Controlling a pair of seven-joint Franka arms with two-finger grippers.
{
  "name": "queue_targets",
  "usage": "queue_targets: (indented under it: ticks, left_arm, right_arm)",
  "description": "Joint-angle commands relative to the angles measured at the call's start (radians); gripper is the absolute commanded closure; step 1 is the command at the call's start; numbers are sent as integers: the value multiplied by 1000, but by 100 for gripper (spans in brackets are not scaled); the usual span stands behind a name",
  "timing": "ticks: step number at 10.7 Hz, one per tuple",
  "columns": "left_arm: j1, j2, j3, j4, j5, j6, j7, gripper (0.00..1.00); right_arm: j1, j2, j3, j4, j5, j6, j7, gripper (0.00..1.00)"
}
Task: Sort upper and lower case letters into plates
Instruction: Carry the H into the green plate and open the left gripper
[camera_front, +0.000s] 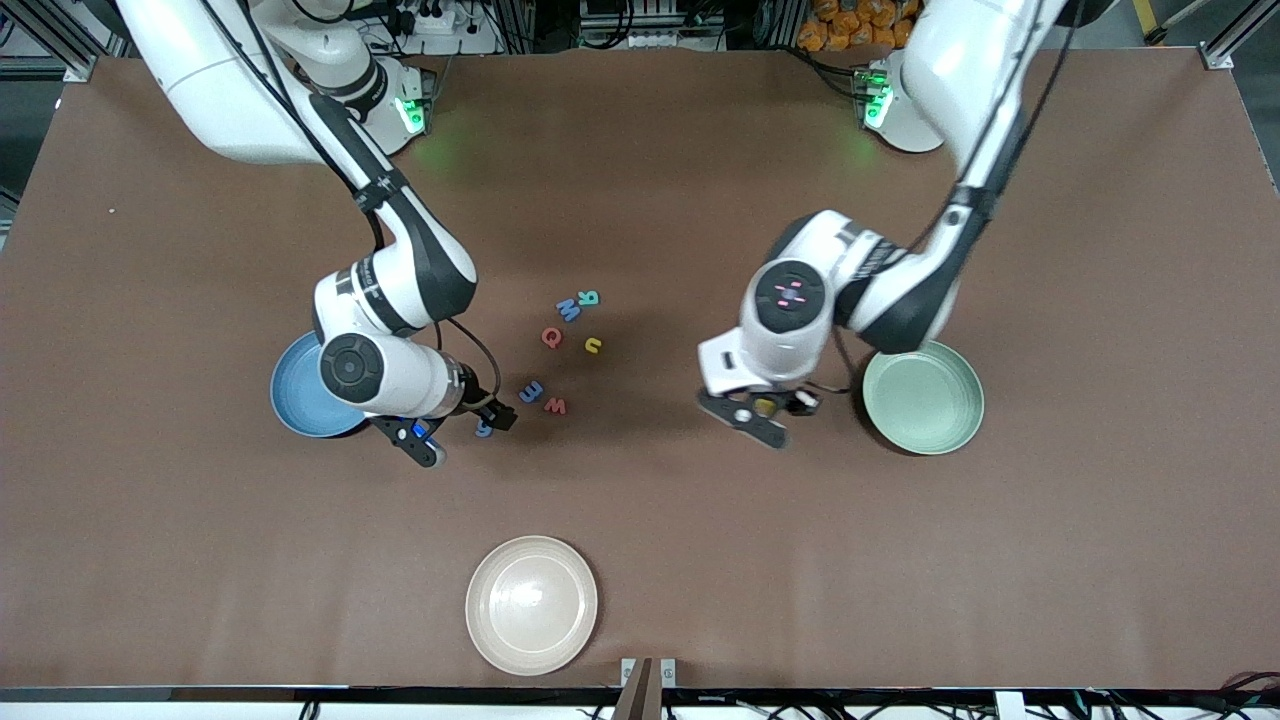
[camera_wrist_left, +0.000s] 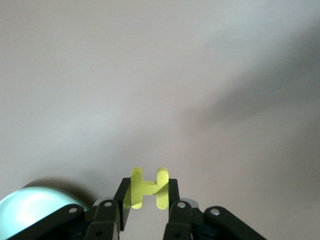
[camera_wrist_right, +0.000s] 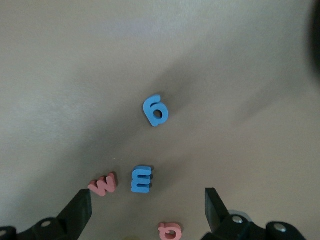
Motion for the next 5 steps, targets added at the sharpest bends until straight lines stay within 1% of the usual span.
queue_targets:
  ticks: [1,2,4,5]
  left_arm:
    - [148,-40,-11,-77,-19,-42,117,100]
    - [205,-37,-11,-123,-18,-34,164,100]
    - [306,-11,-12,-194,-28,13,167,100]
    - [329,-7,-12,-226,-65,25,166,100]
  right_arm:
    - [26,29,6,-3,-11,38,95,0]
    - [34,32,6,-22,-11,58,97,0]
    - [54,32,6,-97,-11,172,104,0]
    - [56,30,8,-130,-11,210,113,0]
